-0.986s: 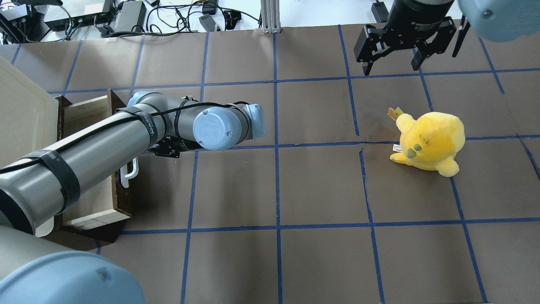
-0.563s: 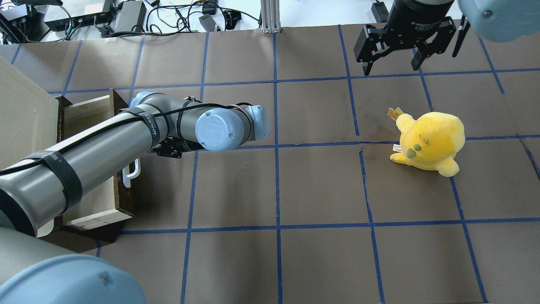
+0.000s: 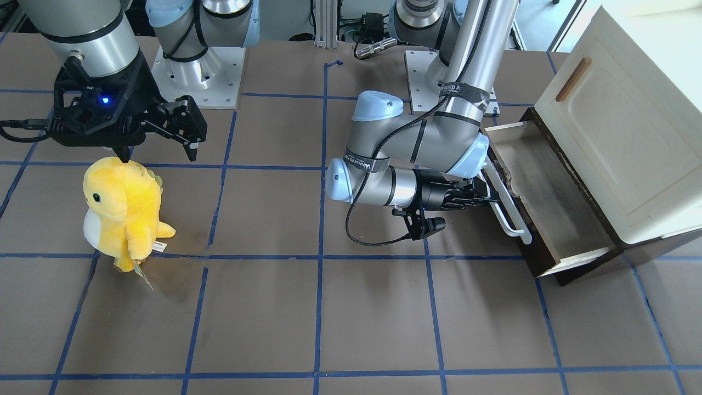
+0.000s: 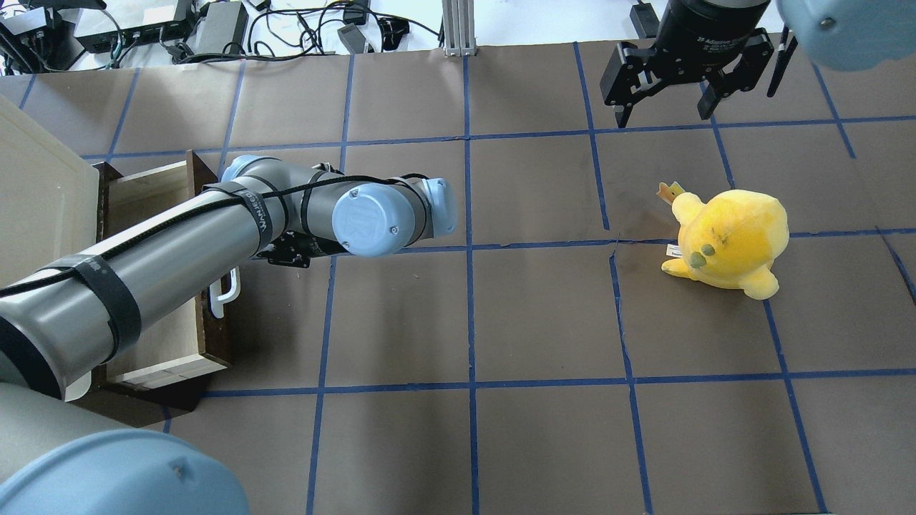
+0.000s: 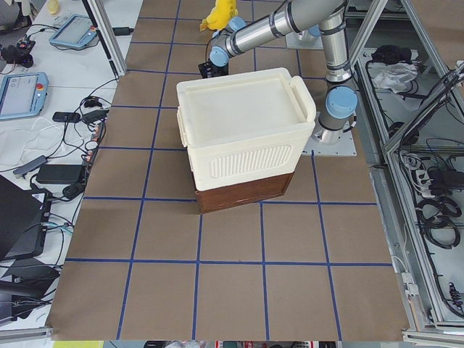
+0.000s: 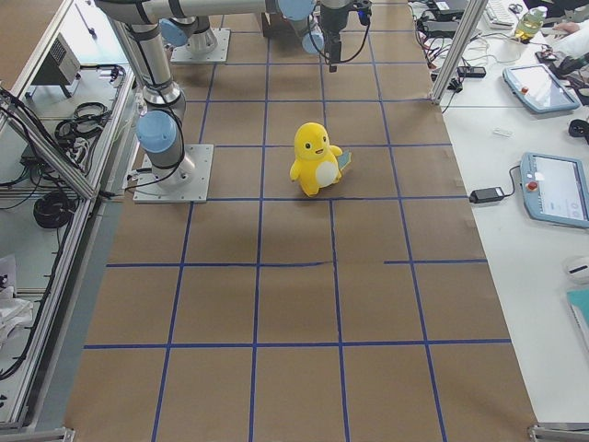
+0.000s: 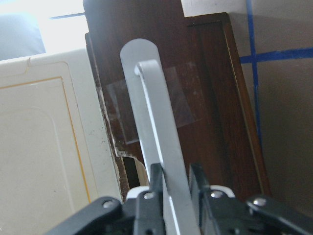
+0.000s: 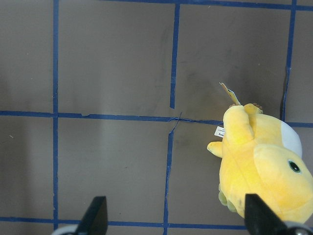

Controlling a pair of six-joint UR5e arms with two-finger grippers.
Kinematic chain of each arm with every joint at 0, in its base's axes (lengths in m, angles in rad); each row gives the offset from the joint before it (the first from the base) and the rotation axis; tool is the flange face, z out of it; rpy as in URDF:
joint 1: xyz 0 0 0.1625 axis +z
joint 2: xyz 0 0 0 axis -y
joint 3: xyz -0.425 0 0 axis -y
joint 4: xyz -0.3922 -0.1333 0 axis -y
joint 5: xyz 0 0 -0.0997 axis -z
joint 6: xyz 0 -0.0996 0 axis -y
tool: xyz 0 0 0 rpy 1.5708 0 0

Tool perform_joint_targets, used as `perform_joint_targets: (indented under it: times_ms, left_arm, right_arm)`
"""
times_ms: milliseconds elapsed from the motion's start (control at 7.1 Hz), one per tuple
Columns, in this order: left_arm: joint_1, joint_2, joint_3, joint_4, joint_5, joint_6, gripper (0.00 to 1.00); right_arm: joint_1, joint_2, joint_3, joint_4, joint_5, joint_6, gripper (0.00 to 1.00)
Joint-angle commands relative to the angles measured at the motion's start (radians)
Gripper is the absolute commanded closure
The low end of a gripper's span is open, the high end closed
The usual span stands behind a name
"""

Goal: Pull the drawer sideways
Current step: 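Open the left gripper and release the handle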

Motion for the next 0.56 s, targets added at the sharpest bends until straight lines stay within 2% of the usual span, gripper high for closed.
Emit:
perform_joint_targets:
  times_ms: [0, 141, 282, 423]
  left_arm:
    - [0.0, -0.003, 0.0, 0.005, -0.002, 0.005, 0.0]
    - [0.0, 0.004, 0.005, 0.025, -0.017, 0.009, 0.0]
    - [-0.001, 0.036, 0.025, 0.069, -0.104, 0.041, 0.0]
    - [-0.002, 0.061, 0.064, 0.155, -0.224, 0.163, 0.0]
  right_arm:
    - [0.0, 0.0, 0.0, 0.0, 0.0, 0.0, 0.0]
    - [0.0, 0.0, 0.0, 0.0, 0.0, 0.0, 0.0]
    - [0.0, 0.0, 0.0, 0.0, 0.0, 0.0, 0.0]
    - [0.0, 0.0, 0.0, 0.0, 0.0, 0.0, 0.0]
